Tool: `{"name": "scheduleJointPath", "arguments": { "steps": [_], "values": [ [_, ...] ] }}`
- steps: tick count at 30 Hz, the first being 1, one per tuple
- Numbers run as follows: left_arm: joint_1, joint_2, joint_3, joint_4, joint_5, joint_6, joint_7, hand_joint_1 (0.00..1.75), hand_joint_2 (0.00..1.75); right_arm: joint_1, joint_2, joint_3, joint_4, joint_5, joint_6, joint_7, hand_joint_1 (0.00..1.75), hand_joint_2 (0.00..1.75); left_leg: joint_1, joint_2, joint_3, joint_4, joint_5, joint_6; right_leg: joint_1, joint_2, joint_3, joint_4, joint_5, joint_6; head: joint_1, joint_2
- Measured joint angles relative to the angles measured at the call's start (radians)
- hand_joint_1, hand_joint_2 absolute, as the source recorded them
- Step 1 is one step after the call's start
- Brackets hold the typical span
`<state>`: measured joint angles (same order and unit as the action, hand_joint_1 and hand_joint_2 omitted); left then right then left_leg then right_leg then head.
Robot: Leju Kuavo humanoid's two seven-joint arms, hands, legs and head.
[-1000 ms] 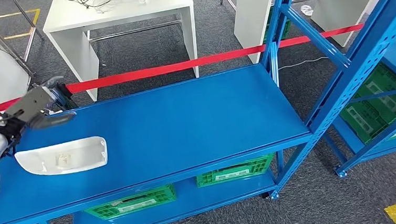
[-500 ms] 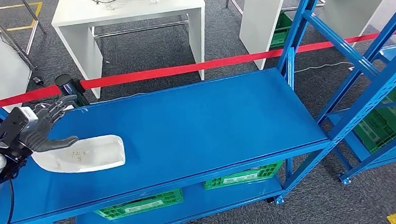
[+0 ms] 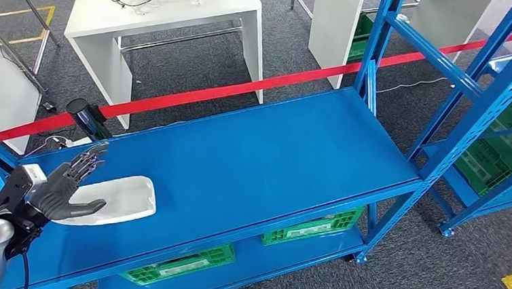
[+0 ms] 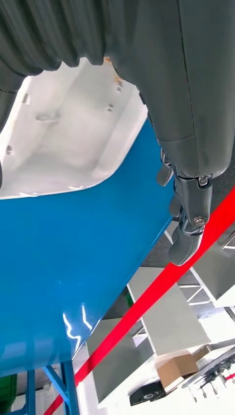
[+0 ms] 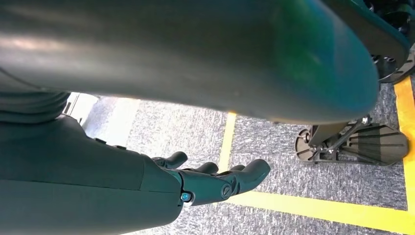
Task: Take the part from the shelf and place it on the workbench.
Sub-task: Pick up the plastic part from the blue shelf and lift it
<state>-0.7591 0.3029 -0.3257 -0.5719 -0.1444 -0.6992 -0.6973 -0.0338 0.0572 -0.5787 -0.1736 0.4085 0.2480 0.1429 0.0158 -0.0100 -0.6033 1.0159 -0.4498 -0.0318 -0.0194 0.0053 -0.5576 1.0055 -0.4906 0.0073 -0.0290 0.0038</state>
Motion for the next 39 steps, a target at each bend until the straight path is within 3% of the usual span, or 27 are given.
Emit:
{"name": "scheduleJointPath", "arguments": {
  "steps": [10,22,29,30,33,34,39],
  "values": [
    [0.139,0.017,-0.024,-0.154,-0.088,0.109,0.028,0.0,1.75,0.001,0.0,-0.018,0.0,-0.006,0.0,0.004,0.0,0.0,0.001,0.002,0.002,-0.001,0.0,-0.001,0.001,0.001,0.0,0.001,-0.002,-0.003,0.0,0.0],
    [0.156,0.022,-0.07,-0.184,-0.172,0.164,0.049,0.0,1.75,0.001,0.0,-0.024,0.0,0.003,0.0,-0.007,0.0,0.0,0.001,0.002,0.002,-0.001,0.0,-0.001,0.001,0.001,0.001,0.001,-0.002,-0.003,0.0,0.0],
    [0.171,0.022,-0.106,-0.2,-0.33,0.383,0.112,0.0,1.75,0.001,0.0,-0.025,0.0,0.007,0.0,-0.003,0.0,0.0,0.001,0.002,0.002,-0.001,0.0,-0.001,0.001,0.001,0.0,0.001,-0.002,-0.003,0.0,0.0],
    [0.172,0.021,-0.115,-0.201,-0.356,0.413,0.122,0.16,1.75,0.0,0.0,-0.025,0.0,0.007,0.0,0.001,0.0,0.0,0.001,0.002,0.002,-0.001,0.0,-0.001,0.001,0.001,0.0,0.001,-0.002,-0.003,0.0,0.0],
    [0.17,0.019,-0.142,-0.201,-0.443,0.478,0.153,1.38,1.75,0.0,0.001,-0.026,0.0,0.011,0.0,0.009,0.0,0.0,0.001,0.002,0.002,-0.001,0.0,-0.001,0.001,0.001,0.0,0.001,-0.002,-0.003,0.0,0.0],
    [0.168,0.018,-0.152,-0.199,-0.475,0.493,0.162,1.66,1.75,0.0,0.001,-0.026,0.0,0.013,0.0,0.01,0.0,0.0,0.001,0.002,0.002,-0.001,0.0,-0.001,0.001,0.001,0.0,0.001,-0.002,-0.003,0.0,0.0],
    [0.15,0.019,-0.198,-0.169,-0.572,0.522,0.172,1.75,1.75,0.0,0.001,-0.032,0.0,0.022,0.0,0.007,0.0,0.0,0.001,0.002,0.002,-0.001,0.0,-0.001,0.001,0.001,0.0,0.001,-0.002,-0.003,0.0,0.0]
  ]
}}
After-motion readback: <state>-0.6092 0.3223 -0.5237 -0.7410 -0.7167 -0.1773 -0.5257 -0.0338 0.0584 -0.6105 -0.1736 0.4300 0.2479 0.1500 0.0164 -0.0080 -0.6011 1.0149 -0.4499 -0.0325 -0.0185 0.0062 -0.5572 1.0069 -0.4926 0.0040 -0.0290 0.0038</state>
